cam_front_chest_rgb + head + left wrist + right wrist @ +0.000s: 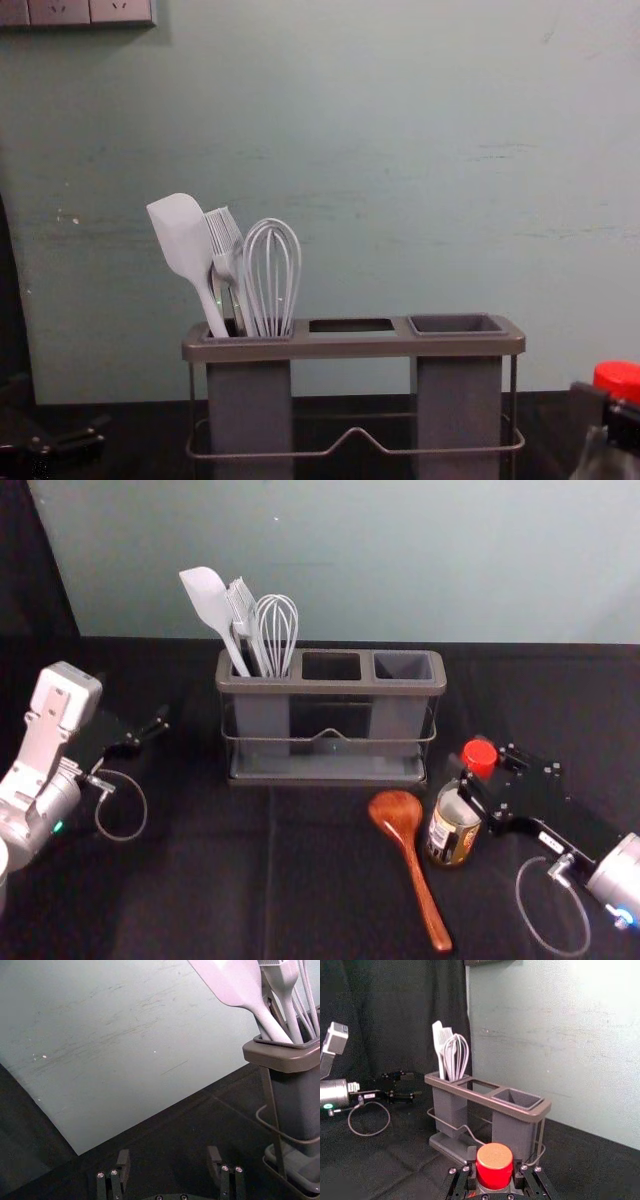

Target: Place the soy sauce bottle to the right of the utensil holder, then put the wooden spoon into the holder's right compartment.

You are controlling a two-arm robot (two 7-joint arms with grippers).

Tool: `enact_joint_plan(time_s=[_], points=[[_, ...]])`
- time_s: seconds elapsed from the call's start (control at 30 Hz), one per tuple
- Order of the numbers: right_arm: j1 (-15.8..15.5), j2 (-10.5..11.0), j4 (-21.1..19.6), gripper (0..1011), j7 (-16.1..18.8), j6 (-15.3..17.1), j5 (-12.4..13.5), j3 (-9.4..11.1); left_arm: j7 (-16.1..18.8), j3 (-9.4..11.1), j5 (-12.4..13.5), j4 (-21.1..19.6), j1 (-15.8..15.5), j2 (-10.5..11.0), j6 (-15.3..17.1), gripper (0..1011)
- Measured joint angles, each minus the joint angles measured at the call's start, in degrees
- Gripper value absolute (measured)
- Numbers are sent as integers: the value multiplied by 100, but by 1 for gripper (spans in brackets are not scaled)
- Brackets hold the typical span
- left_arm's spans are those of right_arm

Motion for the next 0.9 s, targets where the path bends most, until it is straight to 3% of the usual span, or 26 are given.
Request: enact_joint_plan(time_s=[0.53, 0.9], points=[[-270, 112, -465, 392, -105, -5, 11, 373, 0, 0, 0, 0, 0, 0, 0, 1005], [-326, 137, -505, 392, -124, 4, 9, 594, 0, 0, 0, 0, 0, 0, 0, 1005]])
